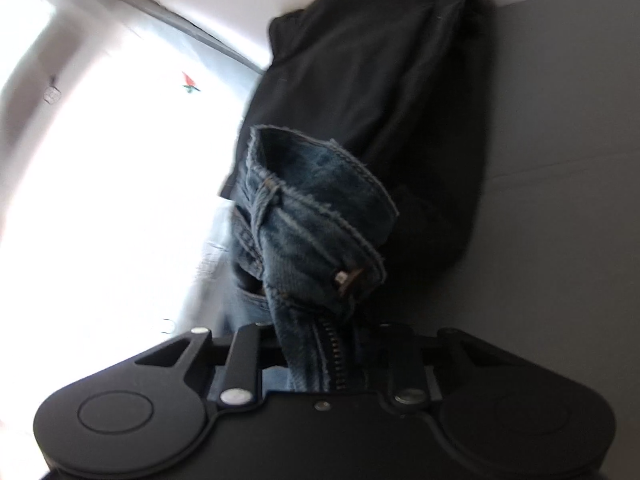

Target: Fold clothes

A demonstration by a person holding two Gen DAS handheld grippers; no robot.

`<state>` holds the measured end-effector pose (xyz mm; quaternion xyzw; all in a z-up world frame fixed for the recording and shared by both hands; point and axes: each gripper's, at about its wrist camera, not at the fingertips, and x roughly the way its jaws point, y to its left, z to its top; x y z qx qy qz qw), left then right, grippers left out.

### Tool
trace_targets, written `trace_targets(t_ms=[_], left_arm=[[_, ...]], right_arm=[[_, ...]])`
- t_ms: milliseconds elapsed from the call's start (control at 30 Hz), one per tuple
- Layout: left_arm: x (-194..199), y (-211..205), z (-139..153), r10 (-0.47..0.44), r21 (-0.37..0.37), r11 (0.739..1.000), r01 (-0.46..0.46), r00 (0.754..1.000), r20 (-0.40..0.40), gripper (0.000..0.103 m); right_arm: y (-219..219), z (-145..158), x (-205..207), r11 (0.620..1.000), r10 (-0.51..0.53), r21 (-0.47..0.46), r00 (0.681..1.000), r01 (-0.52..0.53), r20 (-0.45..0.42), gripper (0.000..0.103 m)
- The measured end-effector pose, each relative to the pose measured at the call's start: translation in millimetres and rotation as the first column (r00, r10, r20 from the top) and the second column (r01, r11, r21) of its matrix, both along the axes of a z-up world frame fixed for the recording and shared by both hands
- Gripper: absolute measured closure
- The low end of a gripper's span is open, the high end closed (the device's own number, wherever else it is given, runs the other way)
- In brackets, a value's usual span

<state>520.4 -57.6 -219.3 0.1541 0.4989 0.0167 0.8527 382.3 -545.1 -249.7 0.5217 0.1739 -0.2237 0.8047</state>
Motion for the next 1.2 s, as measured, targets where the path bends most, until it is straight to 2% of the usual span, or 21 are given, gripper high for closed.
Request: trace_targets(t_ms=[67, 133, 200, 233, 300, 367, 533, 633, 700, 800, 900, 1000, 1067, 1133, 1200], left_arm=[[1.6, 7.8, -0.7, 0.029, -0.050, 0.998, -0.029, 1.000, -0.013, 0.000], [5.6, 21.0, -2.2, 0.077, -0.133, 0.988, -0.082, 0.996, -0.046, 0.000], [9.2, 36.3, -4.3, 0.113, -0.229, 0.965, -0.130, 0.990, -0.086, 0.000], [9.9, 40.4, -4.8, 0.095, -0.249, 0.962, -0.114, 0.991, -0.089, 0.000], [9.1, 38.7, -4.2, 0.037, -0.236, 0.970, -0.052, 0.997, -0.070, 0.000], [7.9, 39.4, -4.2, 0.036, -0.243, 0.969, -0.051, 0.997, -0.065, 0.000], [3.0, 41.7, -2.2, -0.014, -0.256, 0.967, -0.002, 0.998, -0.058, 0.000], [2.9, 54.0, -2.7, -0.081, -0.260, 0.964, 0.054, 0.993, -0.092, 0.000], [-0.4, 62.9, 1.4, -0.089, -0.261, 0.964, 0.060, 0.991, -0.102, 0.000], [-13.3, 77.6, 15.8, -0.102, -0.194, 0.977, 0.092, 0.994, -0.045, 0.000], [-18.5, 98.5, 24.9, -0.124, -0.108, 0.986, 0.126, 0.992, 0.020, 0.000], [-18.3, 121.7, 27.7, -0.096, -0.091, 0.991, 0.100, 0.994, 0.044, 0.000], [-17.4, 136.7, 26.1, -0.060, -0.109, 0.992, 0.064, 0.997, 0.039, 0.000], [-16.3, 148.2, 22.4, -0.022, -0.135, 0.991, 0.024, 1.000, 0.018, 0.000], [-19.8, 154.9, 21.2, 0.004, -0.161, 0.987, -0.001, 1.000, 0.015, 0.000]], right_arm=[[-1.1, 2.4, -3.5, 0.999, 0.009, 0.045, 0.997, -0.013, 0.071, 0.078], [-1.0, 5.3, -5.9, 0.994, 0.013, 0.104, 0.988, -0.029, 0.155, 0.079], [2.2, 7.2, -6.9, 0.982, 0.011, 0.179, 0.966, -0.059, 0.260, 0.079], [5.5, 6.6, -6.1, 0.971, 0.001, 0.228, 0.951, -0.075, 0.310, 0.079], [14.0, 4.7, -3.8, 0.939, -0.032, 0.327, 0.917, -0.109, 0.398, 0.080], [27.8, 0.9, 0.0, 0.897, -0.082, 0.421, 0.886, -0.134, 0.457, 0.080], [72.4, -2.7, 10.3, 0.818, -0.162, 0.545, 0.836, -0.183, 0.524, 0.080], [102.8, -0.4, 16.9, 0.793, -0.162, 0.566, 0.819, -0.223, 0.550, 0.081], [125.2, 3.2, 23.7, 0.783, -0.128, 0.560, 0.813, -0.269, 0.568, 0.081], [161.6, 9.3, 38.2, 0.766, -0.020, 0.525, 0.804, -0.370, 0.595, 0.081], [210.5, 8.4, 56.4, 0.724, 0.118, 0.514, 0.816, -0.461, 0.566, 0.081], [266.1, -7.3, 75.9, 0.676, 0.260, 0.542, 0.849, -0.500, 0.460, 0.074], [300.0, -21.3, 85.8, 0.685, 0.366, 0.537, 0.870, -0.493, 0.331, 0.073], [324.0, -28.2, 91.8, 0.722, 0.467, 0.479, 0.863, -0.499, 0.194, 0.073], [336.8, -22.3, 93.1, 0.745, 0.520, 0.417, 0.845, -0.521, 0.128, 0.073]])
